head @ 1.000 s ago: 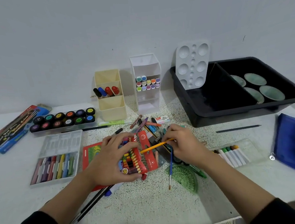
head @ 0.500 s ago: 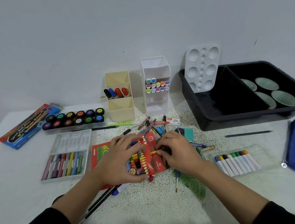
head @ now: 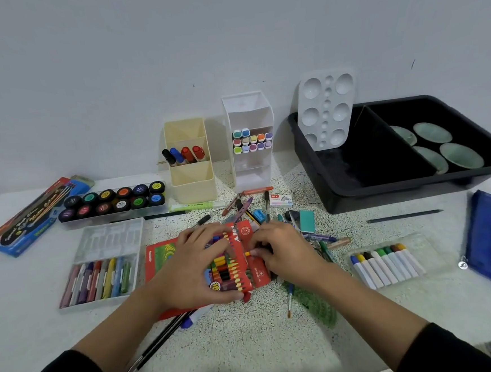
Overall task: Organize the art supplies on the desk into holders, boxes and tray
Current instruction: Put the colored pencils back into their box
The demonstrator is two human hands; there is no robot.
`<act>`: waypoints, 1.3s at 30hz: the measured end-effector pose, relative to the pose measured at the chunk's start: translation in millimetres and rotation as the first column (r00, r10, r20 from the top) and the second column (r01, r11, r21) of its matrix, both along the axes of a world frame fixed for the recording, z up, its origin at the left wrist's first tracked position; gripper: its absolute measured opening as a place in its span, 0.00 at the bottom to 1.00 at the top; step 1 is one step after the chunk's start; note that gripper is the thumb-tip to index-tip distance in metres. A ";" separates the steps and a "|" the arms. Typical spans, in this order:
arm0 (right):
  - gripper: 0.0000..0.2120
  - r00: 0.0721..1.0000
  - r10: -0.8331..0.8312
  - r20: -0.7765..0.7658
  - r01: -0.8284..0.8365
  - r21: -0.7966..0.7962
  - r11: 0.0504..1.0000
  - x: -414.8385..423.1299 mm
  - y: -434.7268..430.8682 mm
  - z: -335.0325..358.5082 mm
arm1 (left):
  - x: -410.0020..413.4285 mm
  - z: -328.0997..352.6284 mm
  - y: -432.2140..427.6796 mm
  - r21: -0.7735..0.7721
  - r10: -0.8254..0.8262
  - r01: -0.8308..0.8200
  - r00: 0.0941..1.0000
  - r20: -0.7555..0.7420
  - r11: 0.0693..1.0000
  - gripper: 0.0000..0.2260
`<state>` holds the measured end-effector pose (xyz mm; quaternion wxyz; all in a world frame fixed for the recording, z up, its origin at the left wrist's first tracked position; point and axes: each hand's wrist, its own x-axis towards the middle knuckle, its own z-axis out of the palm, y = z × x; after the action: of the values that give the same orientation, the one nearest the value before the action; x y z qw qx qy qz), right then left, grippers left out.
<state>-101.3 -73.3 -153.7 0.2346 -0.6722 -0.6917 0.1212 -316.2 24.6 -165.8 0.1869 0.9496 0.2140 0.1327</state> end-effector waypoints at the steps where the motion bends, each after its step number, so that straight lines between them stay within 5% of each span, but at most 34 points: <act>1: 0.03 1.000 -0.018 0.025 0.018 0.000 1.000 1.0 -1.4 1.0 | -0.7 0.7 0.3 -0.011 -0.003 0.003 1.000 -0.003 1.000 0.32; 9: 0.07 0.998 0.032 0.048 -0.030 -0.032 0.999 -21.1 -4.0 -2.5 | 1.6 2.9 0.4 -0.026 -0.011 0.012 1.000 0.017 1.000 0.32; 15: 0.06 0.985 -0.093 -0.144 0.084 -0.066 0.994 -21.3 -5.2 2.6 | -1.1 5.5 1.1 -0.035 -0.019 0.019 1.000 0.005 0.999 0.32; 21: 0.19 0.915 -0.150 -0.375 0.100 -0.147 0.984 -26.2 -8.4 10.6 | 1.3 5.9 -1.8 0.003 -0.012 0.012 0.998 -0.063 1.000 0.36; 27: 0.13 0.935 -0.192 -0.297 0.167 -0.109 0.980 -14.7 -10.0 16.4 | 4.0 10.9 -2.3 0.034 0.004 0.002 0.982 -0.189 0.999 0.46; 39: 0.14 0.868 -0.345 -0.357 0.347 -0.062 0.936 14.7 -7.8 25.5 | -4.4 30.9 10.9 0.049 0.030 -0.027 0.996 -0.081 0.998 0.36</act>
<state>-86.6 -81.1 -128.2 0.3773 -0.7505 -0.5052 0.1978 -320.6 35.5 -134.9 0.1534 0.9552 0.2318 0.1013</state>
